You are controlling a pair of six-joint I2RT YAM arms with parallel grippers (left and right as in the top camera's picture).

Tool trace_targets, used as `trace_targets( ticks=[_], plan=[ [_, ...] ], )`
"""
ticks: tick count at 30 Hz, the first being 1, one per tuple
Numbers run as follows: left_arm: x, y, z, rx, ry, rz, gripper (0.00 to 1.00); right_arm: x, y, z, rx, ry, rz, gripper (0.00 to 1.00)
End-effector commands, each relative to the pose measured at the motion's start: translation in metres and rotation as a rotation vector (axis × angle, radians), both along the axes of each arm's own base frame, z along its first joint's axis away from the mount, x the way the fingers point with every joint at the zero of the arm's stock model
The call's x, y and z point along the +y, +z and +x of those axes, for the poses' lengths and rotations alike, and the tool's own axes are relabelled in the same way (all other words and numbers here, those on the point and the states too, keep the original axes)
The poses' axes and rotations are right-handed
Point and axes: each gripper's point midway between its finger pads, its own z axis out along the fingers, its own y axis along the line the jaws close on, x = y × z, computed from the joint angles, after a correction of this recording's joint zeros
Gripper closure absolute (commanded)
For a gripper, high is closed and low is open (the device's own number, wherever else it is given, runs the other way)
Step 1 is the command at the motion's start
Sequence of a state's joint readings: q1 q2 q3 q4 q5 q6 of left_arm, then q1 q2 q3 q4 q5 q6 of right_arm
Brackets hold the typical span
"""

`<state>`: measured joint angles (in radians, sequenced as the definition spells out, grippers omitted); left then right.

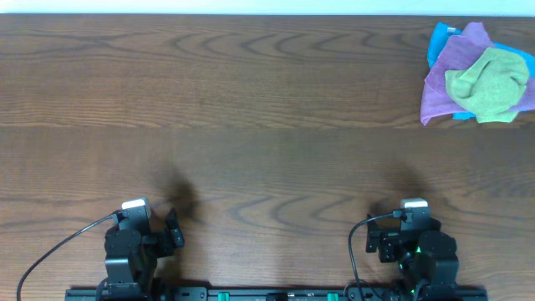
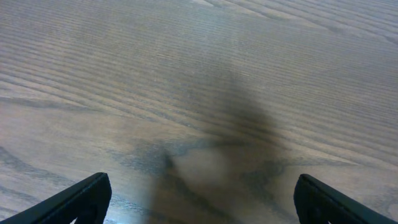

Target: Fold the cloth

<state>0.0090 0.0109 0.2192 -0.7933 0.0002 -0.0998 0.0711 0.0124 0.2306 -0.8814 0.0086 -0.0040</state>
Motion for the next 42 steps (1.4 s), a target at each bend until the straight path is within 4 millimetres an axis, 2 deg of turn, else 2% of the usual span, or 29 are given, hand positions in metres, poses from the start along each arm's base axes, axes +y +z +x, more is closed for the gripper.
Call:
trace_targets(
  ticks=[1, 7, 8, 10, 14, 16, 19, 22, 23, 25, 27, 29, 32, 34, 36, 40, 42],
  plan=[
    [0.000, -0.019, -0.007, 0.064, -0.017, 0.024, 0.05, -0.003, -0.002, -0.001, 0.004, -0.023, 0.002, 0.01],
    [0.000, -0.019, -0.007, 0.064, -0.017, 0.024, 0.05, -0.006, 0.003, 0.003, -0.021, -0.030, -0.010, 0.01],
    [0.000, -0.019, -0.007, 0.064, -0.017, 0.024, 0.05, -0.002, 0.005, 0.004, -0.029, -0.031, 0.022, 0.01],
    [0.000, -0.019, -0.007, 0.064, -0.017, 0.024, 0.05, 0.015, 0.015, 0.009, -0.056, -0.045, 0.219, 0.01],
    [0.000, -0.019, -0.007, 0.064, -0.017, 0.024, 0.05, 0.034, 0.052, 0.026, -0.154, -0.117, 0.570, 0.01],
    [0.000, -0.019, -0.007, 0.064, -0.017, 0.024, 0.05, 0.047, 0.070, 0.030, -0.175, -0.088, 0.708, 0.01],
    [0.000, -0.019, -0.007, 0.064, -0.017, 0.024, 0.05, 0.067, 0.095, 0.033, -0.215, 0.050, 0.767, 0.01],
    [0.000, -0.019, -0.007, 0.064, -0.017, 0.024, 0.05, 0.071, 0.116, 0.039, -0.247, 0.113, 0.717, 0.01],
    [0.000, -0.019, -0.007, 0.065, -0.017, 0.024, 0.05, 0.065, 0.130, 0.045, -0.256, 0.097, 0.657, 0.01],
    [0.000, -0.019, -0.007, 0.065, -0.017, 0.024, 0.05, 0.055, 0.145, 0.053, -0.253, 0.082, 0.535, 0.01],
    [0.000, -0.019, -0.007, 0.064, -0.017, 0.024, 0.05, 0.030, 0.158, 0.063, -0.217, -0.016, 0.381, 0.01],
    [0.000, -0.019, -0.007, 0.064, -0.017, 0.024, 0.05, -0.010, 0.169, 0.071, -0.166, -0.175, 0.212, 0.01],
    [0.000, -0.019, -0.007, 0.064, -0.017, 0.024, 0.05, -0.092, 0.193, 0.070, -0.110, -0.514, -0.041, 0.01],
    [0.000, -0.019, -0.007, 0.064, -0.017, 0.024, 0.05, -0.126, 0.202, 0.070, -0.090, -0.645, -0.090, 0.01],
    [0.000, -0.019, -0.007, 0.064, -0.017, 0.024, 0.05, -0.145, 0.196, 0.073, -0.048, -0.694, -0.049, 0.01],
    [0.000, -0.019, -0.007, 0.064, -0.017, 0.024, 0.05, -0.143, 0.163, 0.093, 0.048, -0.598, 0.170, 0.01],
    [0.000, -0.019, -0.007, 0.064, -0.017, 0.024, 0.05, -0.150, 0.159, 0.110, 0.030, -0.578, 0.262, 0.01]
  ],
)
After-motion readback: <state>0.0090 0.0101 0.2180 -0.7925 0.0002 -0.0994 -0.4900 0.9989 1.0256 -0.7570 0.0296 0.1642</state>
